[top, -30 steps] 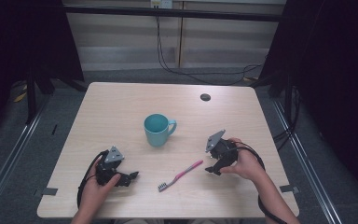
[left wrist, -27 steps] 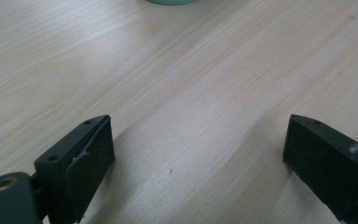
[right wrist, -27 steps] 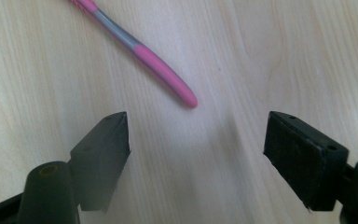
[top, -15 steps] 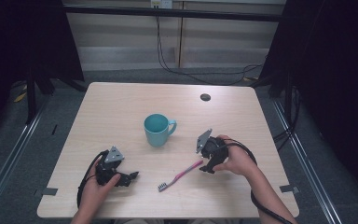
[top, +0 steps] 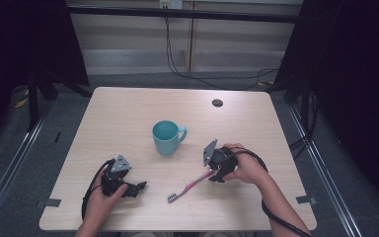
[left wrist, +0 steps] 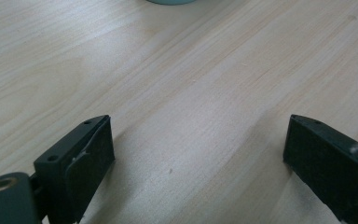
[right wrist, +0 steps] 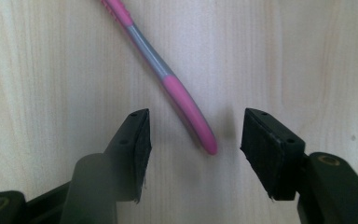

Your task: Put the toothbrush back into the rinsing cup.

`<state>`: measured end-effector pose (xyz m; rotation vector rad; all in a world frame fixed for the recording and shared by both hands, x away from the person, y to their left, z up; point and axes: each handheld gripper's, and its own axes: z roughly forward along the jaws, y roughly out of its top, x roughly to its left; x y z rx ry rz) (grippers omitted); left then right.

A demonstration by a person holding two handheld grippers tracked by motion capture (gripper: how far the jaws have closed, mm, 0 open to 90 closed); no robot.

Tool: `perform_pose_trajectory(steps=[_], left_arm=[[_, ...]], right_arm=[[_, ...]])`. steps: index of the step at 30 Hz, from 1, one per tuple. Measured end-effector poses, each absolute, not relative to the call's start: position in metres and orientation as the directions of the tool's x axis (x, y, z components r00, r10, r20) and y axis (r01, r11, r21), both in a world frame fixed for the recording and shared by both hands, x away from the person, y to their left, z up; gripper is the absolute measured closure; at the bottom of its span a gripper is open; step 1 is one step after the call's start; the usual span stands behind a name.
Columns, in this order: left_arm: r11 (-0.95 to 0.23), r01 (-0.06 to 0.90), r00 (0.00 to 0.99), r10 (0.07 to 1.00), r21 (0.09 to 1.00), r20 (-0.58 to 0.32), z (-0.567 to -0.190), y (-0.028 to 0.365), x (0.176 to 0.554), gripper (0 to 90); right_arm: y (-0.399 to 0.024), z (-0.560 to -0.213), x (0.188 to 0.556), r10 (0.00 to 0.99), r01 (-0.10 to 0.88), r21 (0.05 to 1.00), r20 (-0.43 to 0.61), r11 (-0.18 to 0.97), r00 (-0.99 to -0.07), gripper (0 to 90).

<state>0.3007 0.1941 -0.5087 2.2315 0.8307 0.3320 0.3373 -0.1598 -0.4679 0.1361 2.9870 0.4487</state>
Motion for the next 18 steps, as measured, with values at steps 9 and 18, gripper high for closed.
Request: perform_pose_trajectory(steps=[9, 18], left_arm=[[-0.533, 0.465, 0.759, 0.651, 0.707, -0.009, -0.509, 0.194, 0.301, 8.2], [-0.533, 0.465, 0.759, 0.651, 0.707, -0.009, -0.509, 0.194, 0.301, 8.2]], right_arm=[[-0.153, -0.469, 0.34, 0.06, 0.037, 0.263, -0.08, 0.964, -0.995, 49.2], [-0.147, -0.469, 0.342, 0.027, 0.022, 0.228, -0.019, 0.973, -0.999, 69.0]])
